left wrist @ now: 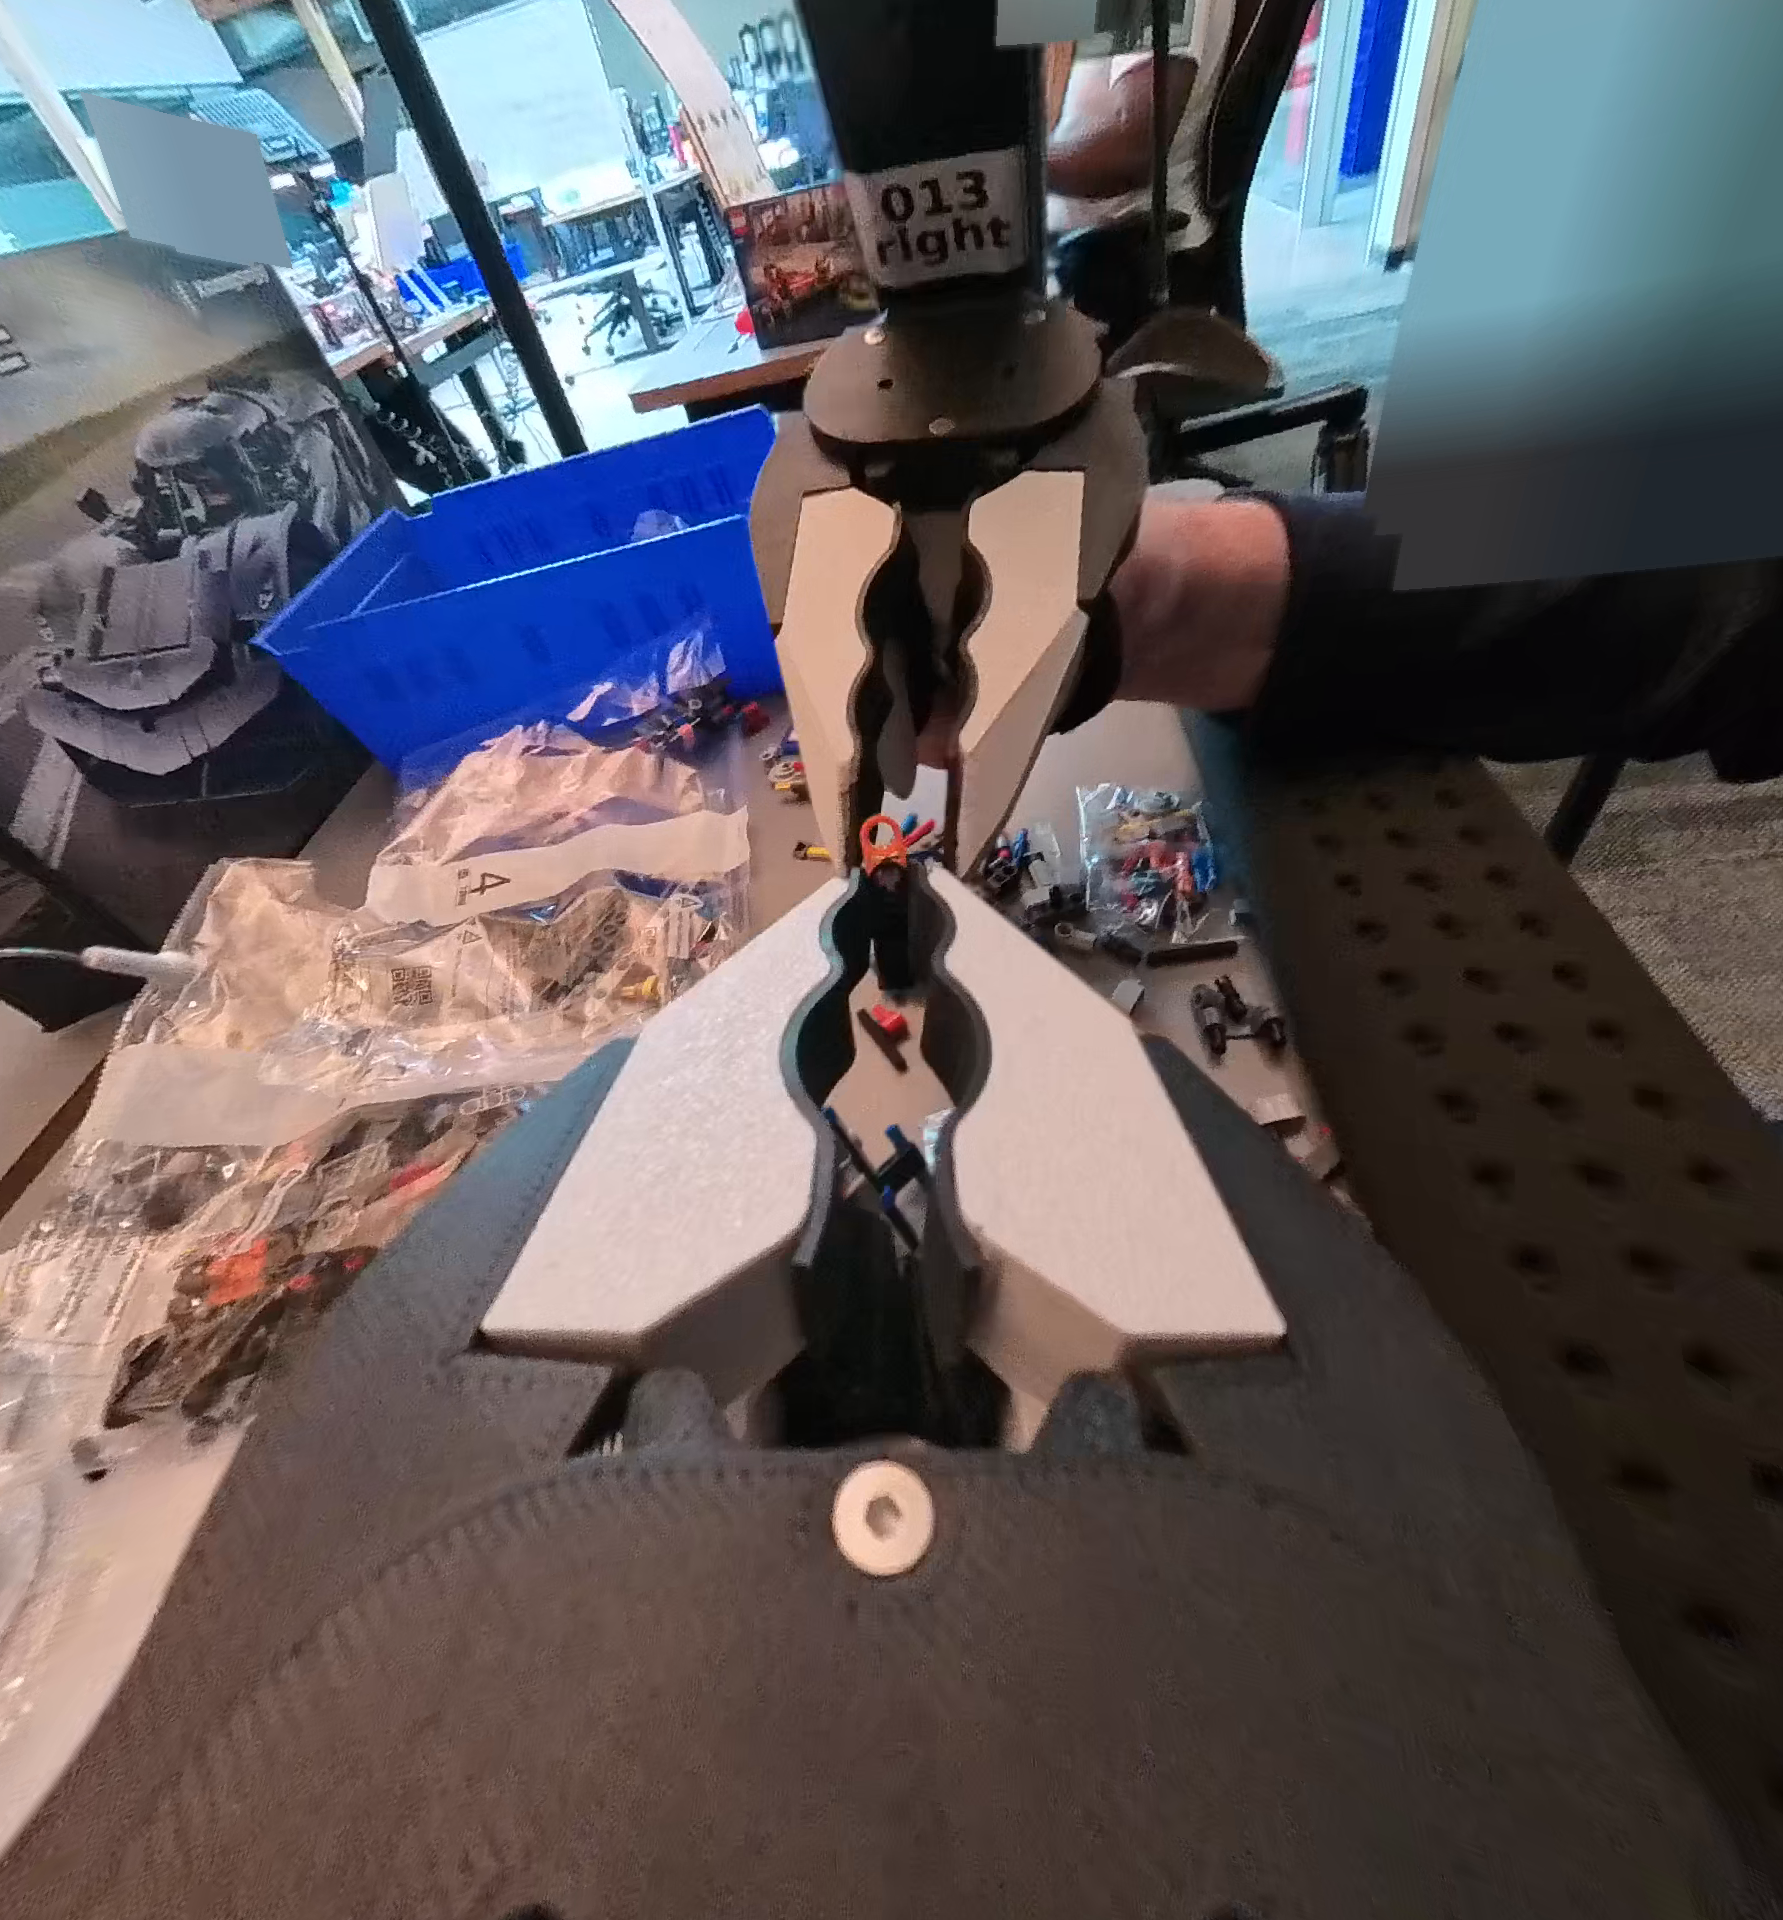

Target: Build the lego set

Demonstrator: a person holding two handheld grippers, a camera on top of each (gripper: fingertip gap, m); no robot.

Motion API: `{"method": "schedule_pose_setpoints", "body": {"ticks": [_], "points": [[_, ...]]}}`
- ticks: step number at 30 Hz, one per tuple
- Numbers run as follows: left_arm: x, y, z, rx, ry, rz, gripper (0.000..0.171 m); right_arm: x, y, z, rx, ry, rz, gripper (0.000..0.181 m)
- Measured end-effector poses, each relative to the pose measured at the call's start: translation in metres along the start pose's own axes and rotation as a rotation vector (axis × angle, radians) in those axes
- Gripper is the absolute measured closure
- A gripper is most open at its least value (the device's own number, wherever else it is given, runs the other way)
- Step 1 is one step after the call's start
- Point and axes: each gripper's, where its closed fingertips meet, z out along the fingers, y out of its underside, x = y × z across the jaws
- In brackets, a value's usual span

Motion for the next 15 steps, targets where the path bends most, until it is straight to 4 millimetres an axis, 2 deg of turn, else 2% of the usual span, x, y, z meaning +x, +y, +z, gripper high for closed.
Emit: {"method": "schedule_pose_setpoints", "body": {"ticks": [6, 7, 9, 15], "points": [[0.001, -0.016, -0.005, 0.108, 0.039, -0.086, 0.166, -0.003, -0.013, -0.006, 0.080, -0.027, 0.015, 0.167], [-0.001, -0.016, -0.007, 0.115, 0.040, -0.099, 0.165, 0.000, -0.010, -0.006, 0.063, -0.003, 0.009, 0.176], [-0.005, -0.025, -0.015, 0.180, 0.045, -0.131, 0.167, -0.001, -0.016, -0.009, 0.107, -0.012, 0.017, 0.180], [-0.005, -0.009, -0.010, 0.074, 0.017, -0.052, 0.165, 0.006, -0.005, -0.006, 0.056, 0.021, 0.018, 0.181]]}}
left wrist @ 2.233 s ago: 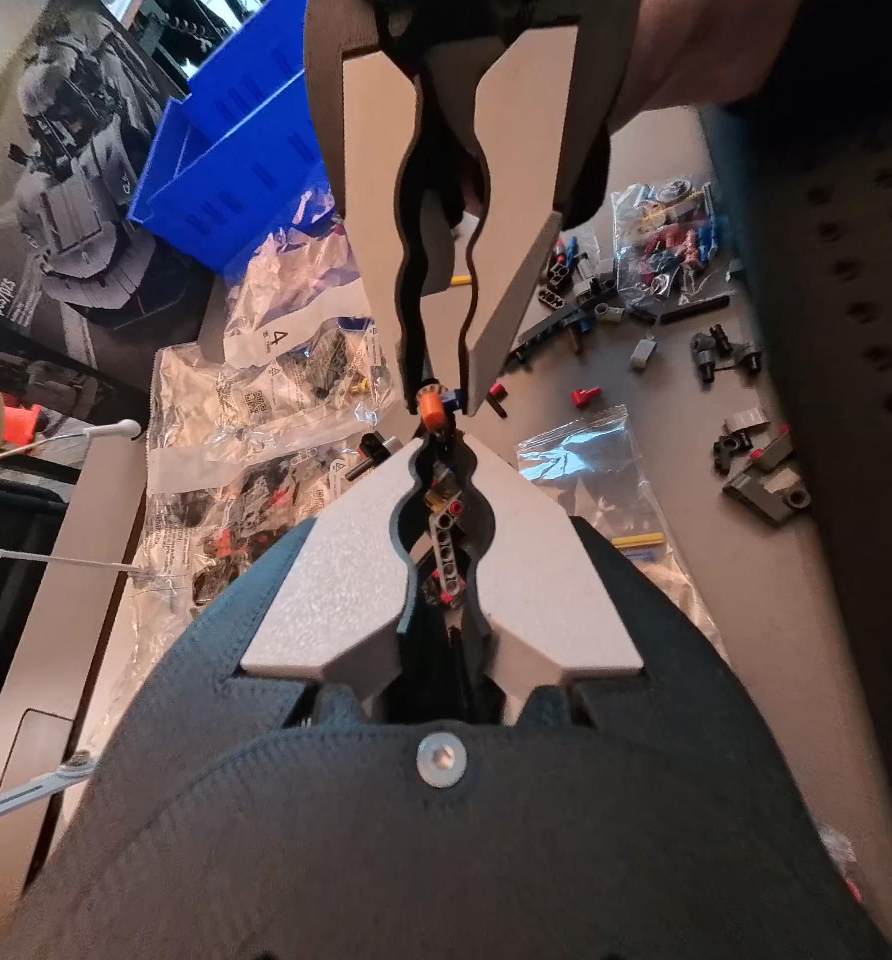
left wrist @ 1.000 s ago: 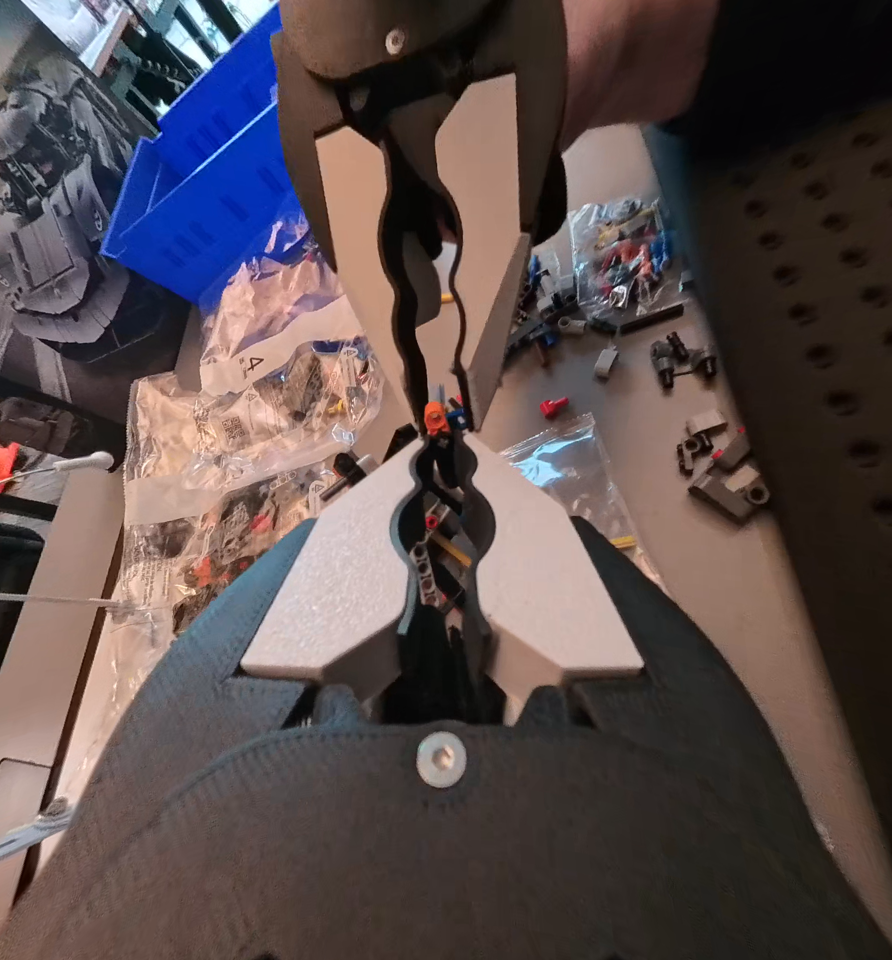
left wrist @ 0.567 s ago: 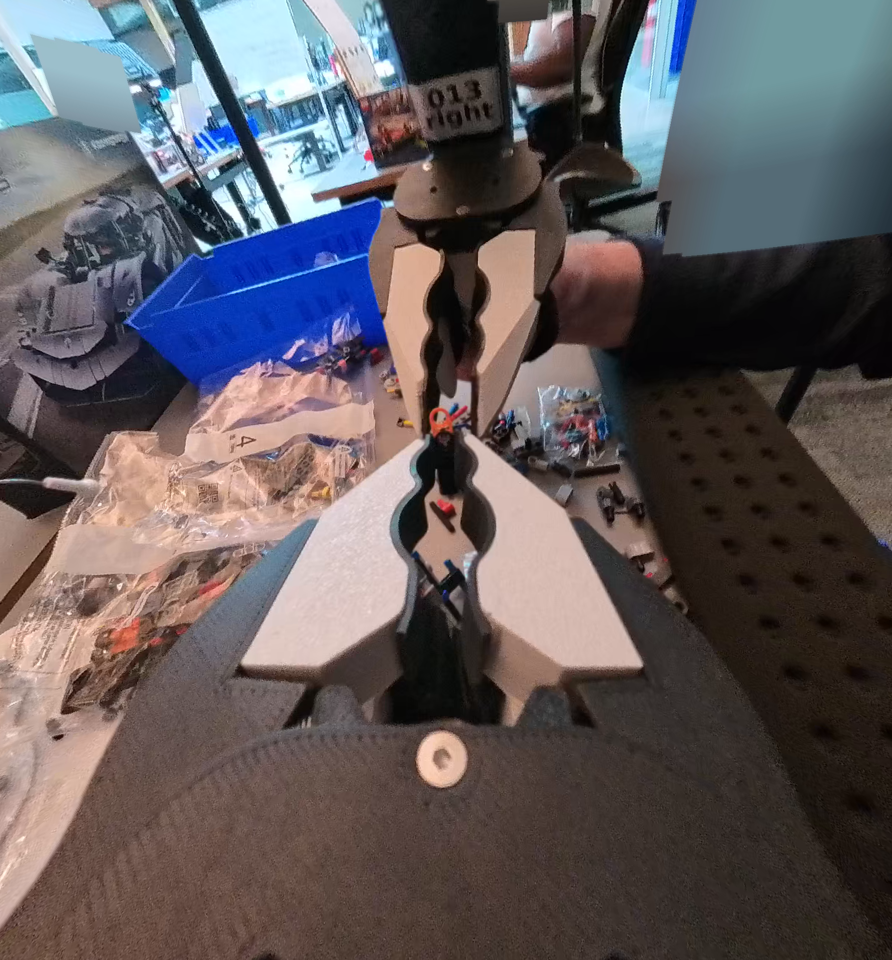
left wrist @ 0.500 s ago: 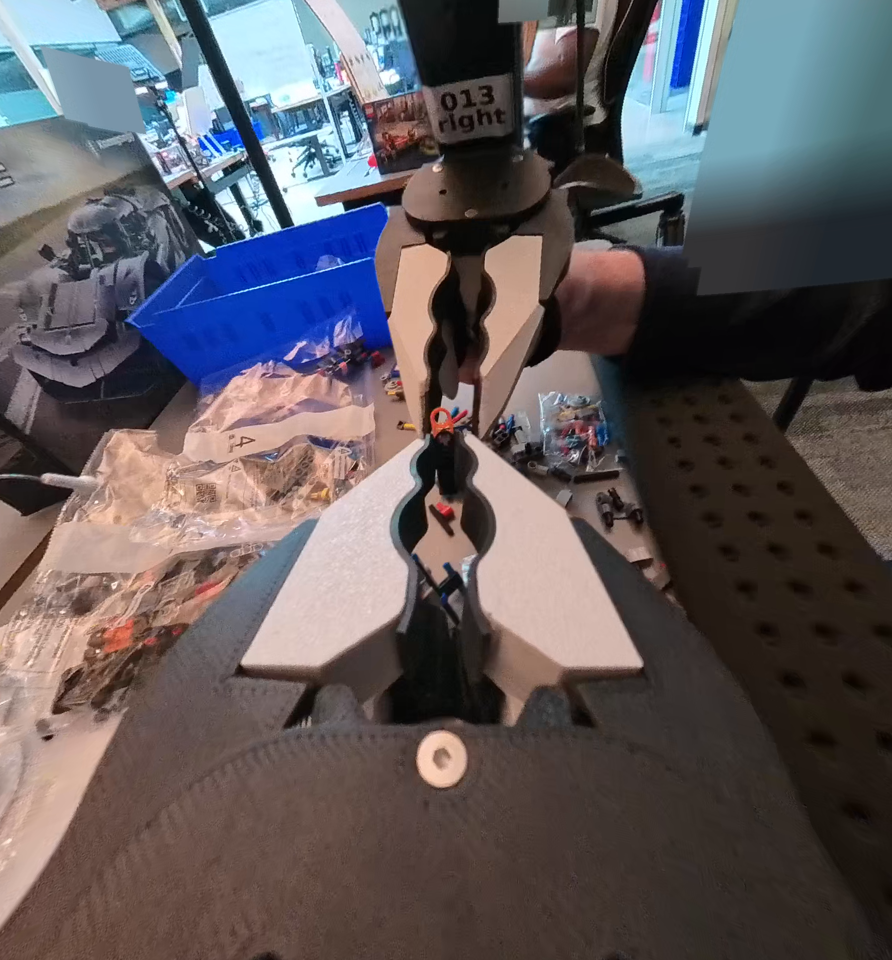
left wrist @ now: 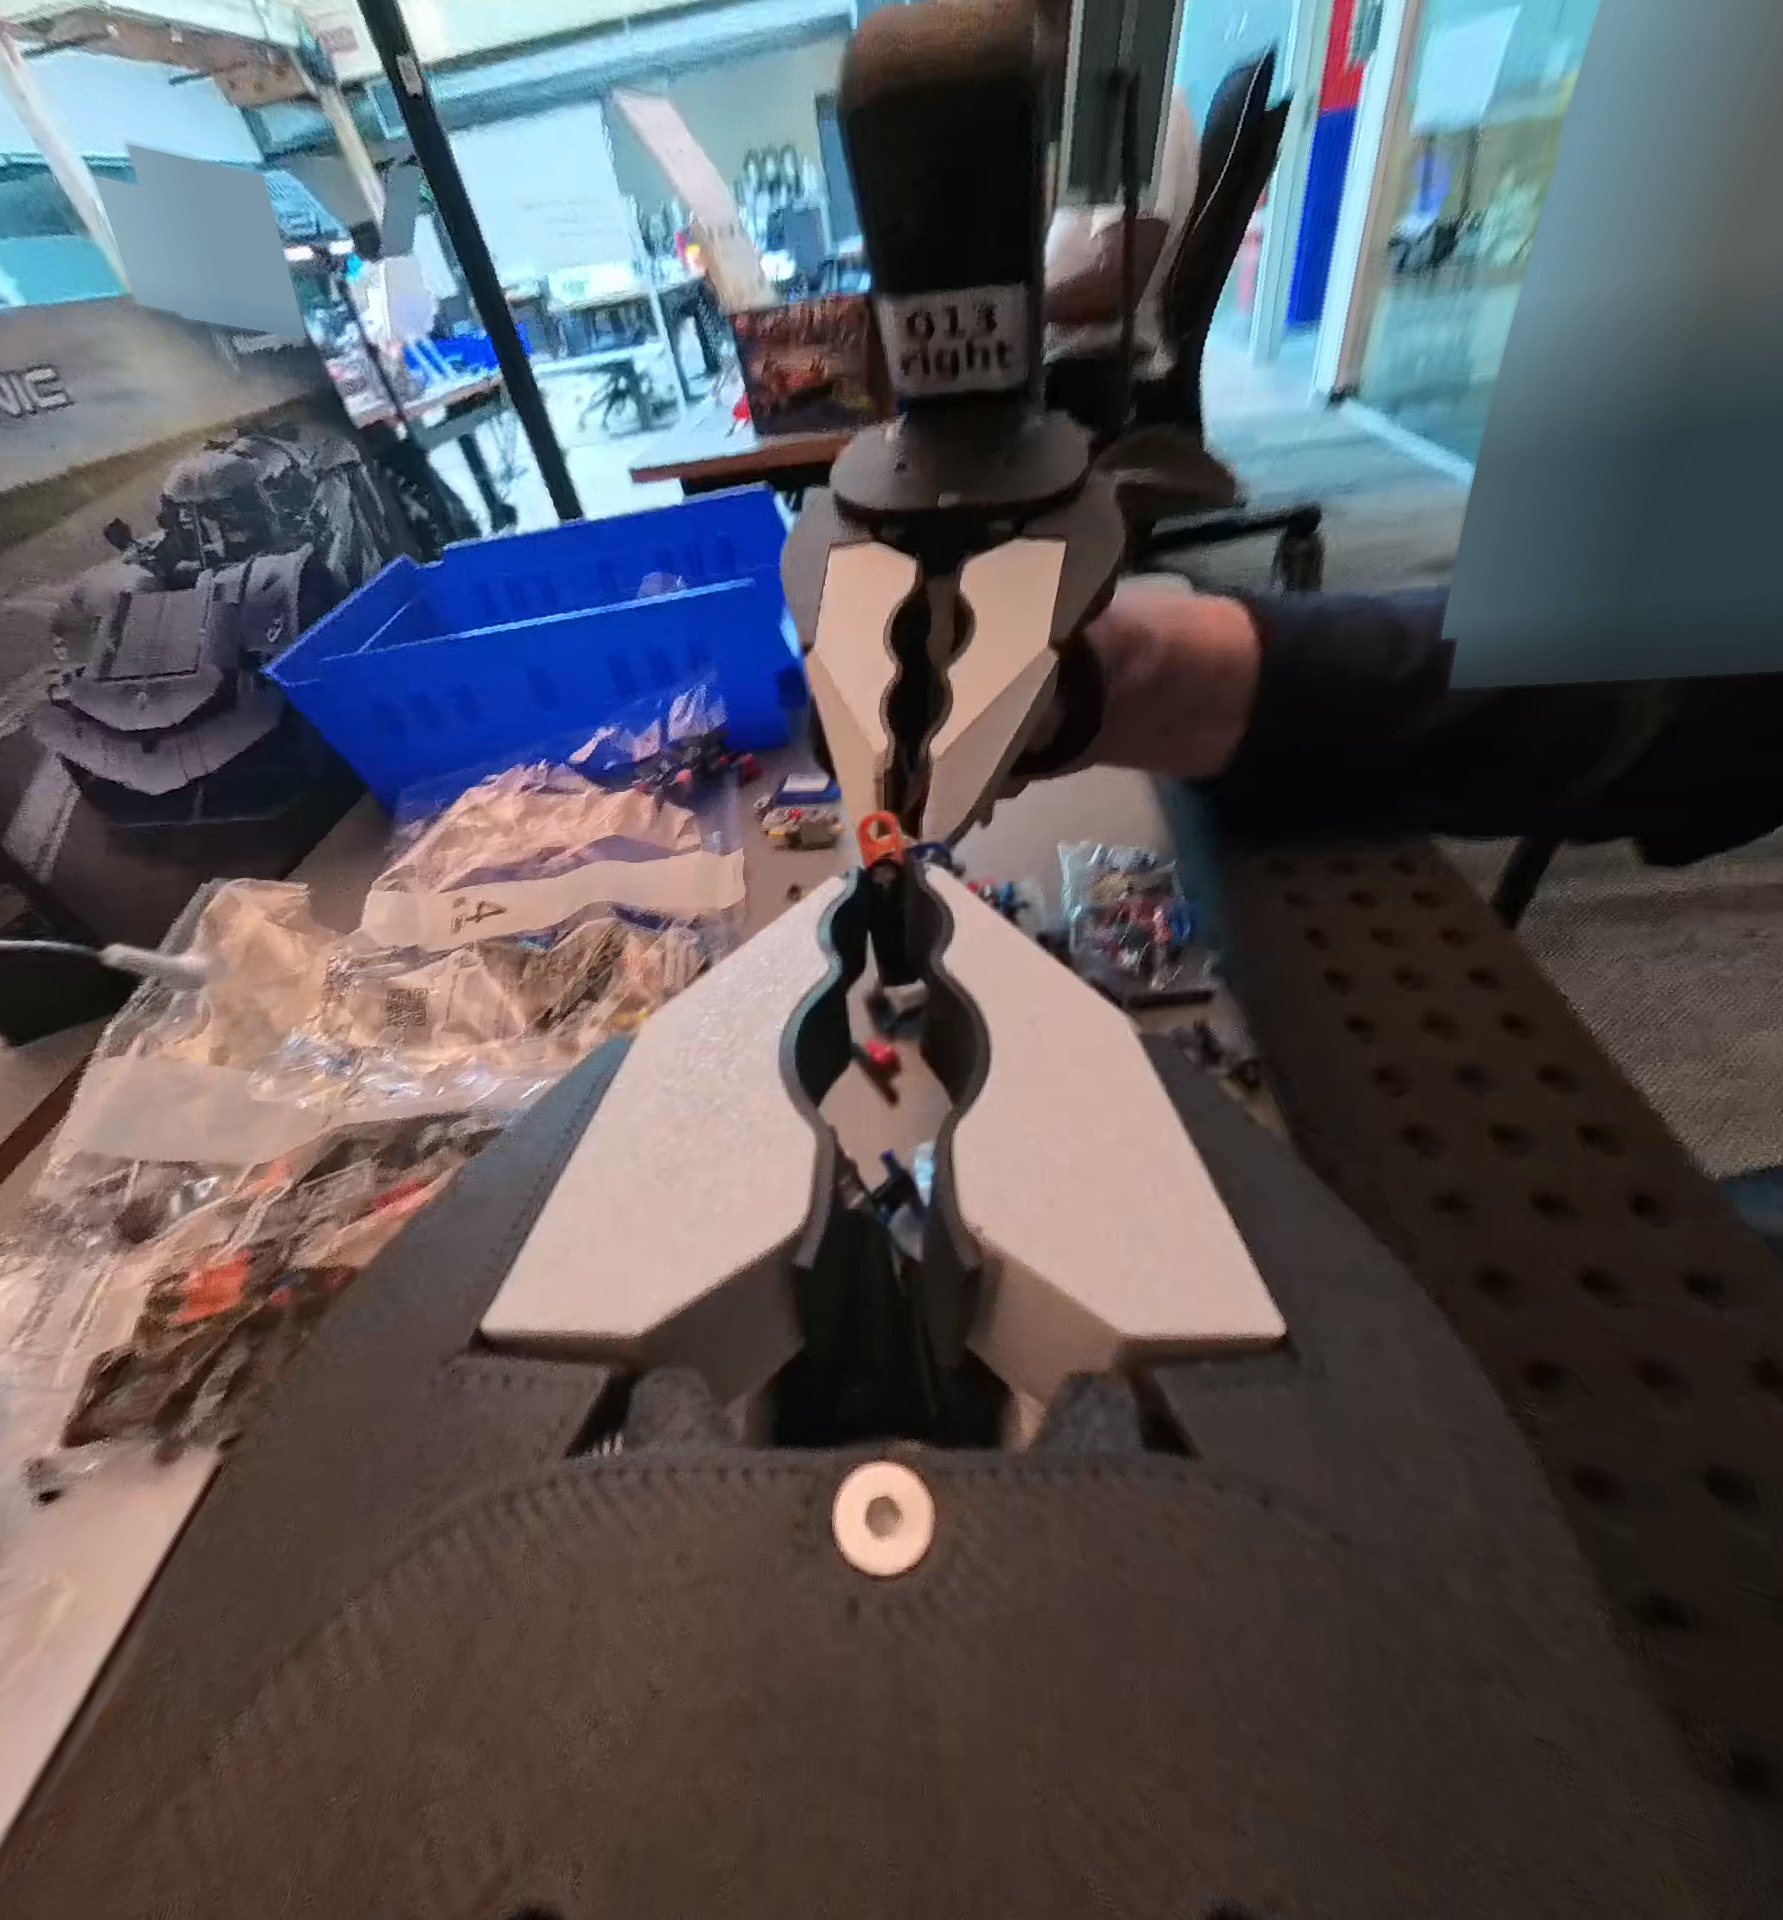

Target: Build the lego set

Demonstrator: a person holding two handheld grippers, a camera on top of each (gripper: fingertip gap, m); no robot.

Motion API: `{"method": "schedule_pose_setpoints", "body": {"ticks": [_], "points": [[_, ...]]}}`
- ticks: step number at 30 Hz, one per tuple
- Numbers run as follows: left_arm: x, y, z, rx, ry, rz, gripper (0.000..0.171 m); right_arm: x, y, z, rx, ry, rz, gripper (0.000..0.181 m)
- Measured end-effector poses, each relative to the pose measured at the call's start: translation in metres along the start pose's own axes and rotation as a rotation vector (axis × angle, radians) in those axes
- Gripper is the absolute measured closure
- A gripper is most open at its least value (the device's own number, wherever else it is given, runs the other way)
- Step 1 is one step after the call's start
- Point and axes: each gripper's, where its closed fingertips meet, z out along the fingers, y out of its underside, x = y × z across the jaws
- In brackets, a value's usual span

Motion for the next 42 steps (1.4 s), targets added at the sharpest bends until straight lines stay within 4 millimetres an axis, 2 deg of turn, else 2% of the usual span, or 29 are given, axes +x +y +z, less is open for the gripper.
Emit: {"method": "schedule_pose_setpoints", "body": {"ticks": [3, 4, 6, 8, 13, 17, 29, 38, 42], "points": [[-0.005, 0.010, 0.000, -0.041, -0.018, 0.009, 0.166, 0.000, -0.005, -0.003, 0.025, 0.001, -0.006, 0.181], [-0.007, 0.013, 0.001, -0.064, -0.030, 0.023, 0.166, 0.000, -0.007, -0.005, 0.035, 0.000, 0.002, 0.176], [-0.001, 0.009, 0.002, -0.042, 0.001, 0.014, 0.166, 0.002, -0.009, -0.006, 0.043, 0.008, 0.005, 0.171], [-0.001, 0.014, 0.005, -0.080, -0.010, 0.047, 0.165, 0.002, -0.004, 0.000, 0.012, 0.010, 0.007, 0.166], [0.005, 0.025, 0.013, -0.155, -0.009, 0.101, 0.165, -0.003, 0.003, 0.009, -0.042, 0.003, -0.031, 0.177], [0.005, 0.030, 0.015, -0.187, -0.021, 0.116, 0.166, -0.002, 0.009, 0.011, -0.085, 0.014, -0.014, 0.178], [0.007, 0.007, 0.013, -0.033, 0.011, -0.005, 0.166, -0.006, -0.002, 0.002, -0.016, -0.002, -0.025, 0.178], [0.005, 0.007, 0.013, -0.004, 0.043, -0.075, 0.166, -0.005, 0.000, 0.003, -0.029, 0.002, -0.021, 0.178], [0.002, 0.010, 0.012, -0.012, 0.051, -0.109, 0.165, 0.000, -0.002, 0.002, 0.018, -0.025, 0.061, 0.179]]}}
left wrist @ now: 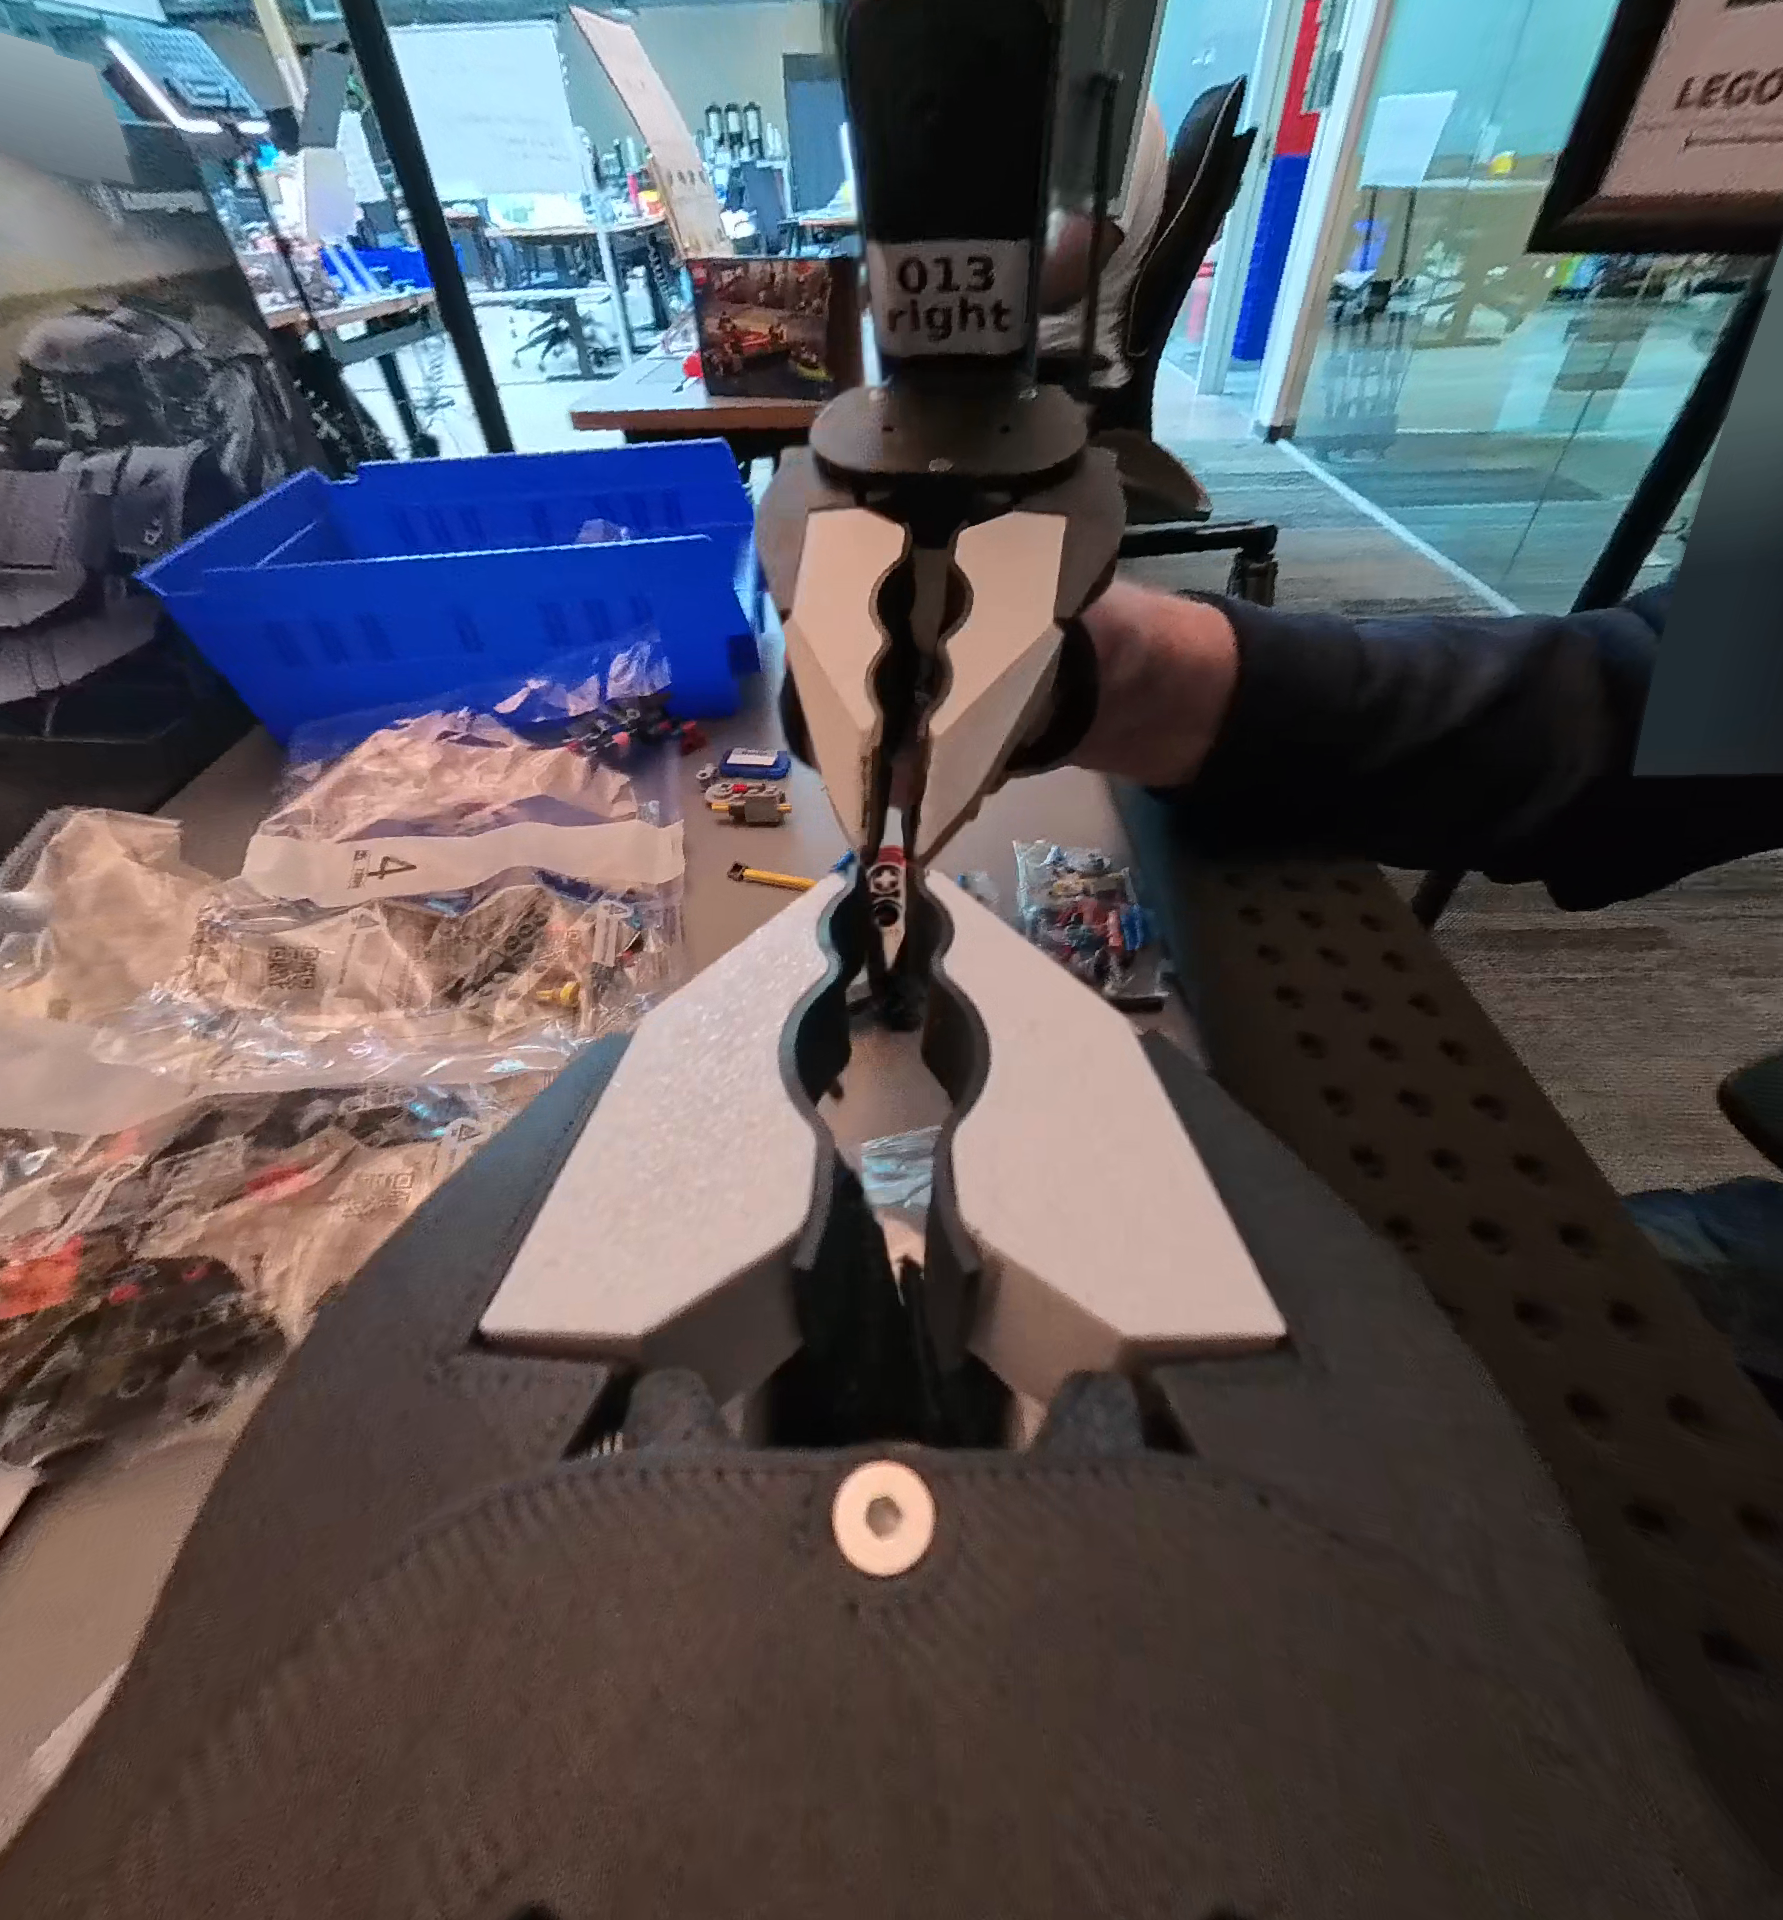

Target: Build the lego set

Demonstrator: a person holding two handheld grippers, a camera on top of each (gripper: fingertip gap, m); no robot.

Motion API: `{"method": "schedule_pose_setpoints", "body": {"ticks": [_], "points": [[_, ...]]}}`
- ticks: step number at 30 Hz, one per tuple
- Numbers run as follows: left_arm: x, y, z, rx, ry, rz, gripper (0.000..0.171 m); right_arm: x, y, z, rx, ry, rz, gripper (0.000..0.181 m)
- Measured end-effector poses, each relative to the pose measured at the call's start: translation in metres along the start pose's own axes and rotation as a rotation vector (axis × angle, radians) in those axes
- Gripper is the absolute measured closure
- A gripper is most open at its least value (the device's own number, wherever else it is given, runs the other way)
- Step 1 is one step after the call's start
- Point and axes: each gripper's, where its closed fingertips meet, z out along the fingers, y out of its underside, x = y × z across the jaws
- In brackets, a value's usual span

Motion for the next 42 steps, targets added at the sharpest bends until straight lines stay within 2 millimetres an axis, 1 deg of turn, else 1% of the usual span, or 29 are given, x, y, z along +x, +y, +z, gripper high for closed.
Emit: {"method": "schedule_pose_setpoints", "body": {"ticks": [1, 3, 4, 5, 6, 8, 10, 11, 12, 13, 15, 17, 21, 24, 26, 29, 31, 34, 36, 38, 40, 42], "points": [[-0.006, 0.001, -0.003, -0.001, -0.029, -0.006, 0.166, 0.005, 0.000, -0.003, 0.006, 0.017, 0.009, 0.181], [-0.015, -0.012, -0.016, 0.096, -0.021, -0.092, 0.166, 0.015, -0.003, -0.012, 0.032, 0.058, 0.018, 0.181], [-0.018, -0.012, -0.020, 0.100, -0.017, -0.124, 0.166, 0.017, -0.003, -0.016, 0.039, 0.064, 0.030, 0.181], [-0.021, -0.006, -0.020, 0.067, -0.033, -0.128, 0.165, 0.018, 0.001, -0.017, 0.014, 0.058, 0.049, 0.181], [-0.021, 0.000, -0.018, 0.028, -0.030, -0.127, 0.165, 0.021, 0.009, -0.017, -0.028, 0.061, 0.067, 0.179], [-0.009, 0.012, -0.012, -0.074, 0.024, -0.112, 0.165, 0.030, 0.021, -0.020, -0.095, 0.120, 0.057, 0.181], [-0.012, 0.034, -0.007, -0.208, -0.027, -0.039, 0.165, 0.028, 0.032, -0.021, -0.152, 0.096, 0.077, 0.180], [-0.009, 0.044, -0.005, -0.266, -0.011, -0.031, 0.165, 0.031, 0.043, -0.022, -0.201, 0.095, 0.113, 0.174], [-0.008, 0.051, -0.002, -0.302, -0.009, -0.019, 0.165, 0.034, 0.056, -0.023, -0.264, 0.101, 0.144, 0.166], [-0.009, 0.055, -0.001, -0.330, -0.024, 0.002, 0.163, 0.034, 0.070, -0.025, -0.334, 0.096, 0.158, 0.162], [-0.005, 0.061, 0.000, -0.377, -0.012, 0.022, 0.156, 0.040, 0.095, -0.030, -0.465, 0.138, 0.149, 0.162], [-0.008, 0.069, 0.000, -0.418, -0.029, 0.015, 0.149, 0.041, 0.113, -0.037, -0.561, 0.152, 0.156, 0.161], [-0.014, 0.071, -0.002, -0.422, -0.054, 0.017, 0.144, 0.044, 0.125, -0.046, -0.602, 0.165, 0.189, 0.162], [-0.018, 0.067, -0.005, -0.400, -0.069, 0.013, 0.144, 0.037, 0.142, -0.046, -0.678, 0.123, 0.224, 0.168], [-0.019, 0.065, -0.004, -0.391, -0.076, 0.016, 0.144, 0.034, 0.140, -0.042, -0.669, 0.096, 0.231, 0.173], [-0.019, 0.065, -0.003, -0.392, -0.085, 0.028, 0.144, 0.035, 0.138, -0.042, -0.669, 0.105, 0.198, 0.174], [-0.019, 0.063, -0.003, -0.385, -0.089, 0.034, 0.145, 0.035, 0.130, -0.040, -0.633, 0.111, 0.178, 0.174], [-0.020, 0.057, -0.001, -0.355, -0.099, 0.042, 0.144, 0.031, 0.100, -0.033, -0.493, 0.090, 0.126, 0.174], [-0.018, 0.054, 0.001, -0.337, -0.097, 0.043, 0.142, 0.025, 0.072, -0.027, -0.356, 0.063, 0.077, 0.174], [-0.016, 0.051, 0.004, -0.319, -0.089, 0.039, 0.140, 0.014, 0.046, -0.021, -0.221, 0.004, 0.055, 0.174], [-0.008, 0.048, 0.010, -0.301, -0.055, 0.035, 0.135, 0.007, 0.028, -0.017, -0.128, -0.021, 0.016, 0.174], [-0.002, 0.044, 0.016, -0.277, -0.033, 0.032, 0.132, 0.001, 0.017, -0.013, -0.067, -0.052, 0.003, 0.174]]}}
